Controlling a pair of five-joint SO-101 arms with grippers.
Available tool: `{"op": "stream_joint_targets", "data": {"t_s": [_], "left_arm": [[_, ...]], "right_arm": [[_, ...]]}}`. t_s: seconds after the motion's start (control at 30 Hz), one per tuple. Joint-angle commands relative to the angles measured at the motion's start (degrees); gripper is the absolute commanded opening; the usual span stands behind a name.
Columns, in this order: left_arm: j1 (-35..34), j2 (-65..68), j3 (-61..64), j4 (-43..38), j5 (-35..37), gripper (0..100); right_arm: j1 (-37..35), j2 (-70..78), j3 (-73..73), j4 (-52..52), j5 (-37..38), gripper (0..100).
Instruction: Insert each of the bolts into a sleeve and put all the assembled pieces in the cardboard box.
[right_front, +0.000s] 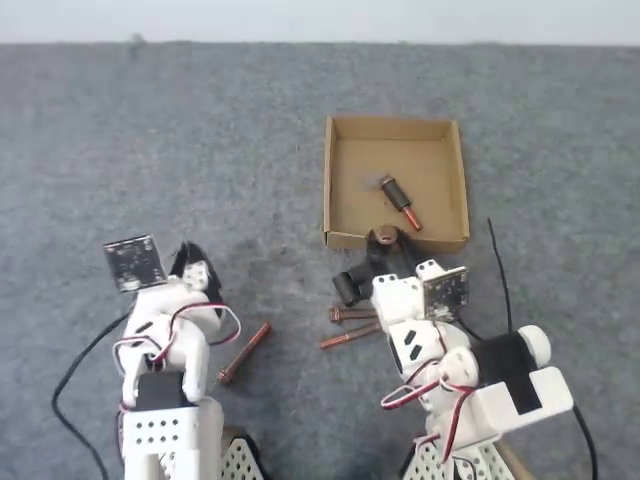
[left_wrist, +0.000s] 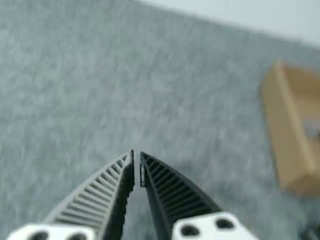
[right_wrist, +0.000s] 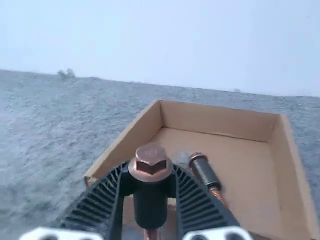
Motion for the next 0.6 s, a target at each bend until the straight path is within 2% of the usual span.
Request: {"op": "stream_joint_targets", "data": {"t_s": [0.0,0.33,0.57], "left_arm": [[-0.4,-2.7,-0.7,8.1,-4.7,2],[-0.4,-11.1,-0.7,17.9,-4.9,2],[-0.4,-11.6,-0.8,18.2,-4.9,3]], "right_arm": [[2.2,-0.8,1.3,-3.3,-0.1,0.6],[3.1,-3.7,1.2,-3.0,-0.1,0.6],[3.1,-18.1,0.4,14.6,-0.1,0.6]]}}
